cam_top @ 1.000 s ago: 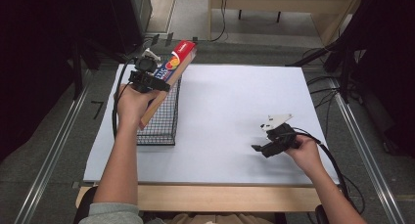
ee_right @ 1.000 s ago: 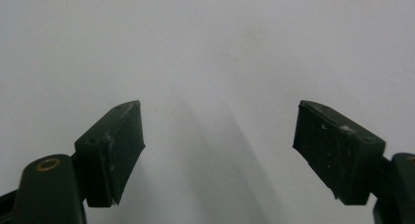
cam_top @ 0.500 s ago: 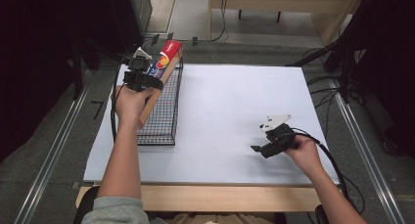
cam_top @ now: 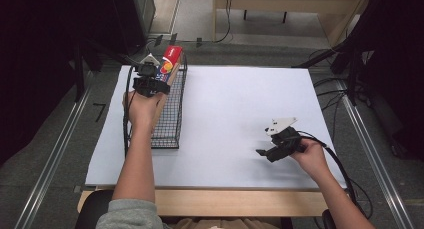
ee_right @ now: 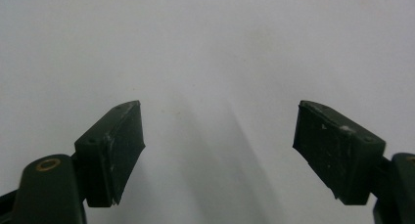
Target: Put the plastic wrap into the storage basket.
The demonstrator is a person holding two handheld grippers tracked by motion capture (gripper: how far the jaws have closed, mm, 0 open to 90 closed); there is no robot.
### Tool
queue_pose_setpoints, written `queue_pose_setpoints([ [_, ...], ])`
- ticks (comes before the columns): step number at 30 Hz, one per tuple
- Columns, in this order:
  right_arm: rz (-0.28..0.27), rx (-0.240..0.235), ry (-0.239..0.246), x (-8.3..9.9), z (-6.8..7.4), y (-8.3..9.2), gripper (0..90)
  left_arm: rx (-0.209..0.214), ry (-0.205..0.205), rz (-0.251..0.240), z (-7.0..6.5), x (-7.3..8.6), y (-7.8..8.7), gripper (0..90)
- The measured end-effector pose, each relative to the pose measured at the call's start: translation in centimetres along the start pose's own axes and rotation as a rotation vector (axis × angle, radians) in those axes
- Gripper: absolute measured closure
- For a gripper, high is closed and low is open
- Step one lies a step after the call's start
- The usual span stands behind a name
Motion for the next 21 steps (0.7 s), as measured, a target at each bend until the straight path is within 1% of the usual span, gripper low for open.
queue_pose_setpoints([
  [1, 0.0, 0.001, 0.0, 0.0, 0.0, 0.0, 20.0, -0.004, 0.002, 0.012, 0.0, 0.0, -0.2, 39.3],
  [4, -0.001, 0.003, 0.0, -0.1, 0.0, 0.0, 19.9, -0.017, 0.006, 0.026, -0.1, 0.2, -0.9, 39.2],
  [6, -0.003, 0.002, -0.004, -0.1, 0.0, 0.1, 19.9, -0.015, 0.008, 0.032, -0.2, 0.4, -1.4, 39.2],
  [8, -0.002, 0.003, -0.004, -0.1, -0.1, 0.1, 19.9, -0.005, 0.021, 0.043, -0.3, 0.5, -1.8, 39.2],
  [12, -0.004, 0.003, 0.0, -0.1, 0.0, 0.1, 20.0, -0.002, 0.037, 0.047, -0.6, 0.6, -2.6, 39.2],
  [15, -0.004, 0.007, 0.0, -0.1, 0.0, 0.1, 19.9, -0.009, 0.036, 0.063, -0.7, 0.7, -3.0, 39.1],
  [19, -0.006, 0.004, 0.001, -0.2, 0.0, 0.2, 19.9, -0.013, 0.057, 0.059, -0.7, 0.9, -3.5, 38.9],
  [21, -0.006, 0.005, 0.003, -0.2, 0.0, 0.1, 19.9, 0.0, 0.064, 0.067, -0.8, 0.9, -3.8, 38.9],
])
Point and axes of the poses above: each handheld gripper's, and its own axes: y roughly backward along the jaws, x roughly out of its underside, z roughly to its left, the point moved 3 cm from there along -y, roughly forward along the jaws, and after that the axes turned 5 degrees about z, right-handed, at the moved point
